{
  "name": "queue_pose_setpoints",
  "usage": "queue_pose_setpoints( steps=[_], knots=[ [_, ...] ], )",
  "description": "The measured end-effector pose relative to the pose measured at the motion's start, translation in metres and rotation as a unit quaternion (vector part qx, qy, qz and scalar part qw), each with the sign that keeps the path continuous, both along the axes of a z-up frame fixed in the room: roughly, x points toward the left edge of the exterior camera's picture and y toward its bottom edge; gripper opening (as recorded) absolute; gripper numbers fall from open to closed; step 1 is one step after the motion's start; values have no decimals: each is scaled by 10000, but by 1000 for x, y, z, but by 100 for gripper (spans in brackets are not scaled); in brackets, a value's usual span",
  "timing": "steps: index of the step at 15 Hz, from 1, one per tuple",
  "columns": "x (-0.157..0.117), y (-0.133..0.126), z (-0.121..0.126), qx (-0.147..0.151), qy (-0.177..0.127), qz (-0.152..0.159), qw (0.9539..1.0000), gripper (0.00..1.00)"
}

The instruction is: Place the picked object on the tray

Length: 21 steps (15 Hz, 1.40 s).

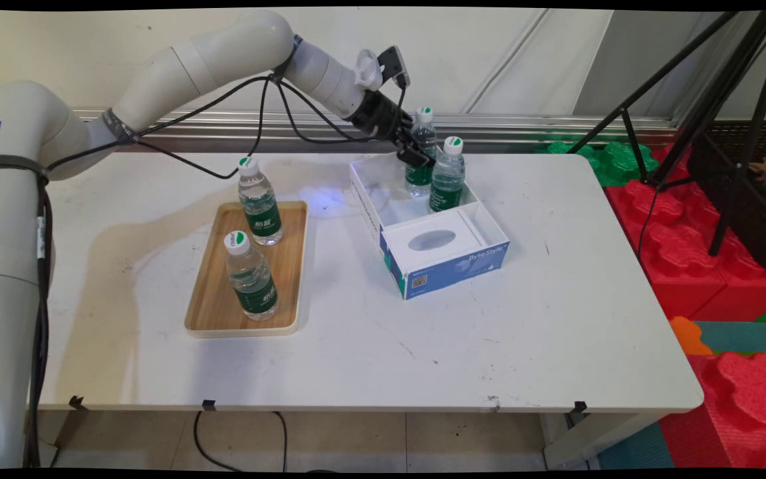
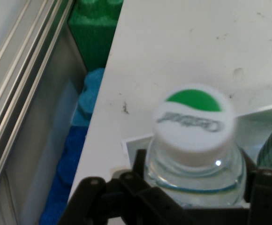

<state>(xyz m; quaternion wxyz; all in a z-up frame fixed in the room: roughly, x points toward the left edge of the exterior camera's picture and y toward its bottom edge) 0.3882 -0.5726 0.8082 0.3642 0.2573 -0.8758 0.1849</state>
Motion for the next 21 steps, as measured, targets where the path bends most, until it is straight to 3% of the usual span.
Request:
queue_pose_setpoints(
  steps=[10,21],
  knots=[
    [9,6,17,-203,28,-88,9998,0],
    [54,69,93,-347,322,-113,9988,0]
  ],
)
